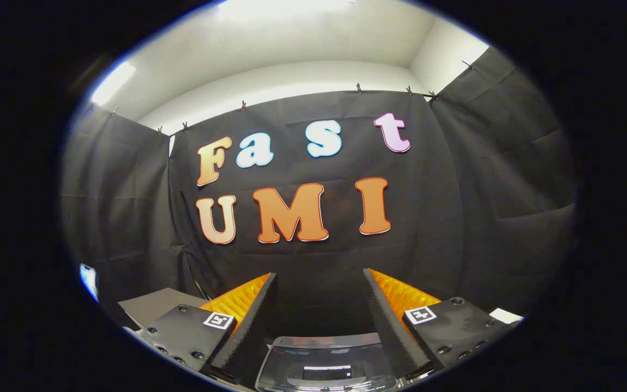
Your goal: Put the clothes into the washing machine and then close the washing machine lid.
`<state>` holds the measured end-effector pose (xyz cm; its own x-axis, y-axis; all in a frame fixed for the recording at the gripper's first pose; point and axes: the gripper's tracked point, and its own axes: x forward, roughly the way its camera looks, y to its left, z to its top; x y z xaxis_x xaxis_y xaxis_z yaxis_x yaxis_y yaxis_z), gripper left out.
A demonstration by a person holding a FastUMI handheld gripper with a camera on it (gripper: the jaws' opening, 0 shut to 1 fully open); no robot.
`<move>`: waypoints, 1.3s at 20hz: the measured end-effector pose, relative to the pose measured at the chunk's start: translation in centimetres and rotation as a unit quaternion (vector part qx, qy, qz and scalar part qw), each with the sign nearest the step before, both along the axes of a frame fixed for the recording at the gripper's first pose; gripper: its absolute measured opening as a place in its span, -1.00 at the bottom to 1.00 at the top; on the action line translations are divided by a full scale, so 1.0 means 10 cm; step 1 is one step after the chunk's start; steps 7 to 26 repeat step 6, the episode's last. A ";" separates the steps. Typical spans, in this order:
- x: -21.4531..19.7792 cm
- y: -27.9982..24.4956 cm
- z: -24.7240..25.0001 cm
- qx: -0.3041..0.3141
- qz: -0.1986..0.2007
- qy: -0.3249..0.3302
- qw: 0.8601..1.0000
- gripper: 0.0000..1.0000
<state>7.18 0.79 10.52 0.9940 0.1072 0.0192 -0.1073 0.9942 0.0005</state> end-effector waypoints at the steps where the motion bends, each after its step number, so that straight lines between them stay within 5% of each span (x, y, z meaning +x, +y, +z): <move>1: 0.01 -0.03 0.04 0.001 -0.003 -0.006 1.000 0.97; 26: -0.02 -0.06 0.09 -0.004 -0.008 -0.018 1.000 0.97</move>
